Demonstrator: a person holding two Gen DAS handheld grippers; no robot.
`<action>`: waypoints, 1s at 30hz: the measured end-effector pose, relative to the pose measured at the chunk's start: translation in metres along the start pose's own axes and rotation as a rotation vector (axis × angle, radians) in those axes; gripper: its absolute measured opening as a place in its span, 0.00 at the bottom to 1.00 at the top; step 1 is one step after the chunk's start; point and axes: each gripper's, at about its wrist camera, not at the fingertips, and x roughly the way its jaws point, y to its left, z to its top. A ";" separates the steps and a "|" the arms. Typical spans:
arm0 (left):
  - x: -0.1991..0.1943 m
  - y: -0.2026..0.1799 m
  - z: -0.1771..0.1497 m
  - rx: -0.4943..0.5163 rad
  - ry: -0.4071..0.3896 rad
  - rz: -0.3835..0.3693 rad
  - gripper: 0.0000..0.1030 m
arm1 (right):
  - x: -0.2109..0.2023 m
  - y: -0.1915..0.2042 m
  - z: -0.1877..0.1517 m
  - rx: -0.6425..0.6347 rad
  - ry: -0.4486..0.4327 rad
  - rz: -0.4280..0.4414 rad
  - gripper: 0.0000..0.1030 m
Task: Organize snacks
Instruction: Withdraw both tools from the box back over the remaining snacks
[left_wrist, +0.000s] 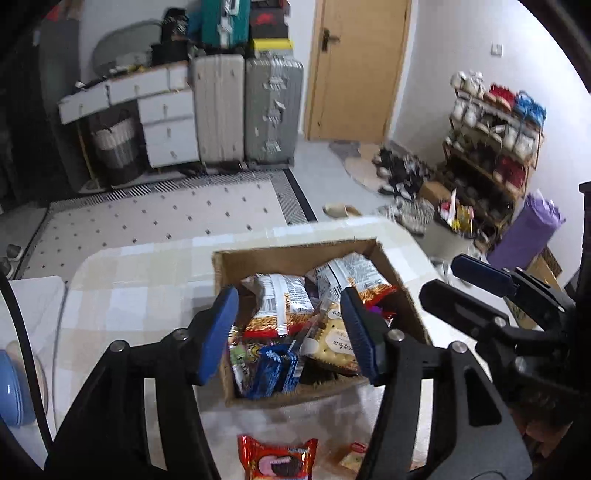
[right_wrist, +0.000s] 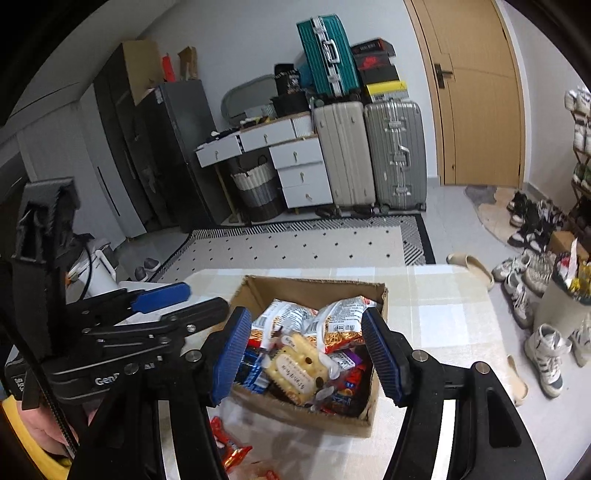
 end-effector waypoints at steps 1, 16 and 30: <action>-0.014 -0.001 -0.002 0.002 -0.016 -0.001 0.57 | -0.006 0.002 -0.001 -0.003 -0.007 0.004 0.62; -0.219 -0.045 -0.062 0.063 -0.213 -0.017 0.79 | -0.180 0.062 -0.028 -0.075 -0.206 0.098 0.74; -0.351 -0.049 -0.150 0.009 -0.278 0.026 0.99 | -0.289 0.107 -0.116 -0.089 -0.377 0.194 0.99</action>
